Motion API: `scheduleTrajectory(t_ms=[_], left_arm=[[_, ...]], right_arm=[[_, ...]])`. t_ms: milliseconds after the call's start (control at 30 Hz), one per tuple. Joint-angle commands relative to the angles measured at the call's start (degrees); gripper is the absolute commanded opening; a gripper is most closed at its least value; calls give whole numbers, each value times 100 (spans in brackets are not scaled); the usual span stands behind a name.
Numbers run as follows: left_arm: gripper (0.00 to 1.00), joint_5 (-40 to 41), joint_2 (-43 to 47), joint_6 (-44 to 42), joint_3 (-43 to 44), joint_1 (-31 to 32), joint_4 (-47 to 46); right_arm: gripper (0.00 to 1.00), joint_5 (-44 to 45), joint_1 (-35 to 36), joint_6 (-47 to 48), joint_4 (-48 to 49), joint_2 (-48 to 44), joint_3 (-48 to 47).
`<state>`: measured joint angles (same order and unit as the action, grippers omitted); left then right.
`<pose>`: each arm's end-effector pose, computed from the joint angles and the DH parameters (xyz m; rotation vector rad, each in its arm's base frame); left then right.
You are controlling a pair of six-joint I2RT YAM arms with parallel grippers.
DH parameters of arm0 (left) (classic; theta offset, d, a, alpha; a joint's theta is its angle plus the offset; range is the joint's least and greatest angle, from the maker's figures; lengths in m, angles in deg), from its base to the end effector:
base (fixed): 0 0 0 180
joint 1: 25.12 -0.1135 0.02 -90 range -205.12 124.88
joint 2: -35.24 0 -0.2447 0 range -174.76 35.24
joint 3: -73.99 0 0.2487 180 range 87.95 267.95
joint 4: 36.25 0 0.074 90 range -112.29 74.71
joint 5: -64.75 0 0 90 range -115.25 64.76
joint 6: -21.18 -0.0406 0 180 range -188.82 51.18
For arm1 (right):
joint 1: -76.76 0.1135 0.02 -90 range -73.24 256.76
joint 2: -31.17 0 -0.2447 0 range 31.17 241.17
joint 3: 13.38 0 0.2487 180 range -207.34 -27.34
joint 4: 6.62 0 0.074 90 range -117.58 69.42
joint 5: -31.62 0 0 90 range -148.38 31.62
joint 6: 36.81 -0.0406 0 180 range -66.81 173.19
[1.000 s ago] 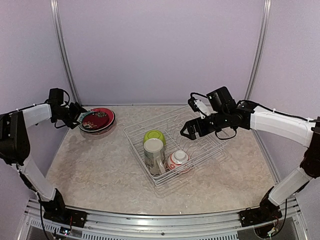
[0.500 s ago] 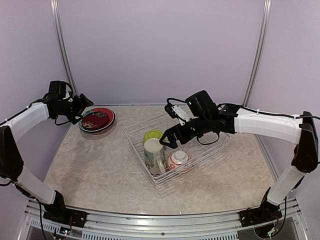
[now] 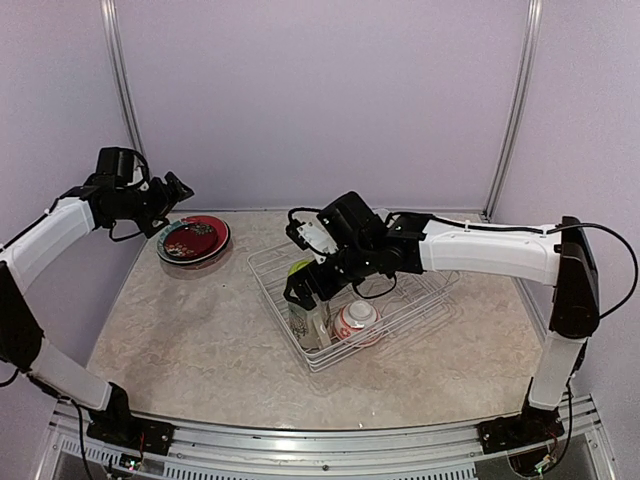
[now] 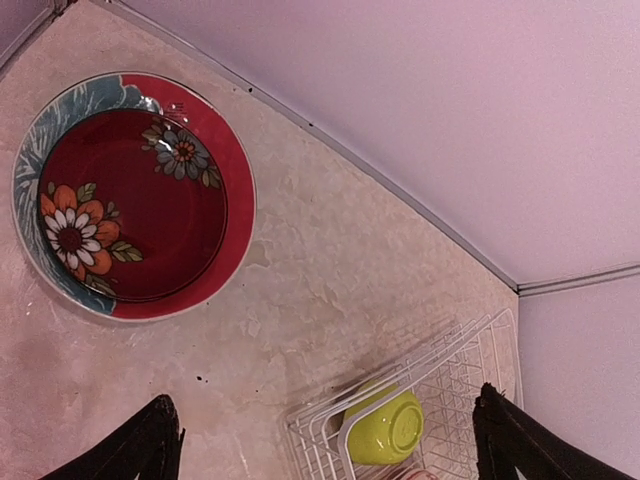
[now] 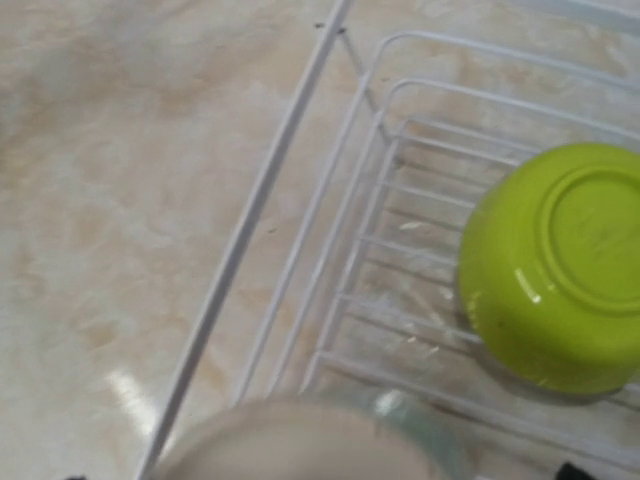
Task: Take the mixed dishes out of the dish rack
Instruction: Grab the cup from the dish rack.
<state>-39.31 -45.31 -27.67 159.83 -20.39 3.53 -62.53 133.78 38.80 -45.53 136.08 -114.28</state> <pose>0.3190 -0.0363 0.3136 -0.5617 2.1724 -0.7136 0.2234 0.3496 0.2546 -0.9176 2.2464 0.6883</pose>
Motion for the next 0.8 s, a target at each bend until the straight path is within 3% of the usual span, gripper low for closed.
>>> scheduleTrajectory(t_ms=[0, 300, 767], left_arm=[[97, 190, 264, -198, 221, 93, 246], [99, 339, 419, -325, 254, 166, 316], [99, 234, 169, -305, 501, 357, 330]], right_arm=[[100, 1115, 256, 197, -692, 472, -580], [99, 1622, 457, 313, -1250, 1097, -1087], [64, 1347, 468, 219, -656, 625, -693]])
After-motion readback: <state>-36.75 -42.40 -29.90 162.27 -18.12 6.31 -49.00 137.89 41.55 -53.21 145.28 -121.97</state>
